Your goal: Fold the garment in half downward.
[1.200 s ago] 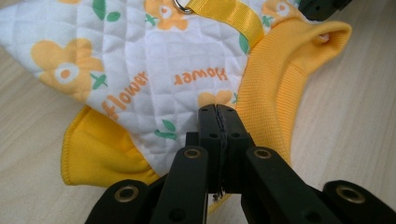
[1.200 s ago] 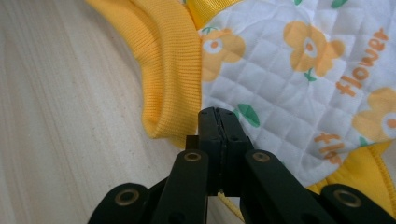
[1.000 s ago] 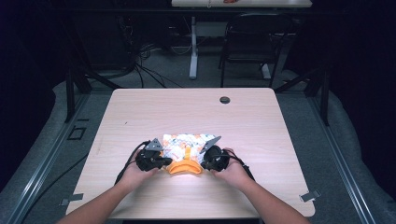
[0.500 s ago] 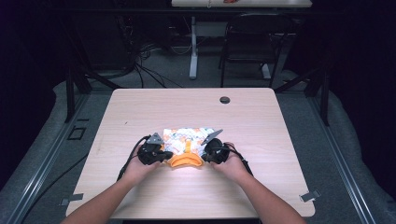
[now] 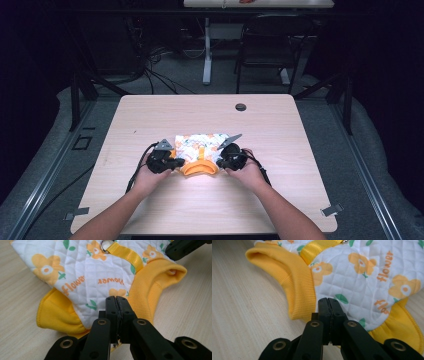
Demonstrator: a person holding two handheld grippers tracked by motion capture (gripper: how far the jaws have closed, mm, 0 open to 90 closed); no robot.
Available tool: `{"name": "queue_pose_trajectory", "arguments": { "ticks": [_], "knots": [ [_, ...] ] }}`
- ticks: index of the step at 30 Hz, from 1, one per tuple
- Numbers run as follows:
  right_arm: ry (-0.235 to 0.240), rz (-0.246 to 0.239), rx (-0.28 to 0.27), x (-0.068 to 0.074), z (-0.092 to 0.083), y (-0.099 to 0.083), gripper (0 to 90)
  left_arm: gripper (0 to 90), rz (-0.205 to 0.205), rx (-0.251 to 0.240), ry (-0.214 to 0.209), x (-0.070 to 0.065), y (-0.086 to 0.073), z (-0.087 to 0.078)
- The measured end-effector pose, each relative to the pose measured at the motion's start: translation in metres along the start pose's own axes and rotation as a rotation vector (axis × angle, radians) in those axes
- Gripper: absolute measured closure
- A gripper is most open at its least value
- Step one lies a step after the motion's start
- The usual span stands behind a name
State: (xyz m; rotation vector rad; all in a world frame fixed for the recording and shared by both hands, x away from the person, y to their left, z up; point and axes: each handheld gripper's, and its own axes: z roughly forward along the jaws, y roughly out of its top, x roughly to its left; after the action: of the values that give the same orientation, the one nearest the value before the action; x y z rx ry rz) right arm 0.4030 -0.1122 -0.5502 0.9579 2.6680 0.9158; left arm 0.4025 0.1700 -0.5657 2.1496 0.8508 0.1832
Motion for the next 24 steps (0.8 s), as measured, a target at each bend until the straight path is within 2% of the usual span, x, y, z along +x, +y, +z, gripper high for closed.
{"name": "queue_pose_trajectory", "arguments": {
  "ticks": [3,9,18,24],
  "knots": [
    [-0.003,-0.004,-0.010,0.002,-0.006,-0.001,88.9,88.7,-0.014,-0.009,0.001,0.001,-0.001,-0.006],
    [-0.012,-0.014,-0.044,0.003,-0.026,-0.005,86.2,87.6,-0.009,-0.020,0.025,-0.002,-0.001,-0.022],
    [-0.035,-0.002,-0.080,0.009,-0.052,-0.013,80.8,77.9,-0.001,-0.069,0.024,-0.007,-0.005,-0.047],
    [-0.033,-0.007,-0.085,0.018,-0.063,-0.022,74.1,73.1,-0.004,-0.076,0.059,-0.005,-0.014,-0.060]
  ]
}}
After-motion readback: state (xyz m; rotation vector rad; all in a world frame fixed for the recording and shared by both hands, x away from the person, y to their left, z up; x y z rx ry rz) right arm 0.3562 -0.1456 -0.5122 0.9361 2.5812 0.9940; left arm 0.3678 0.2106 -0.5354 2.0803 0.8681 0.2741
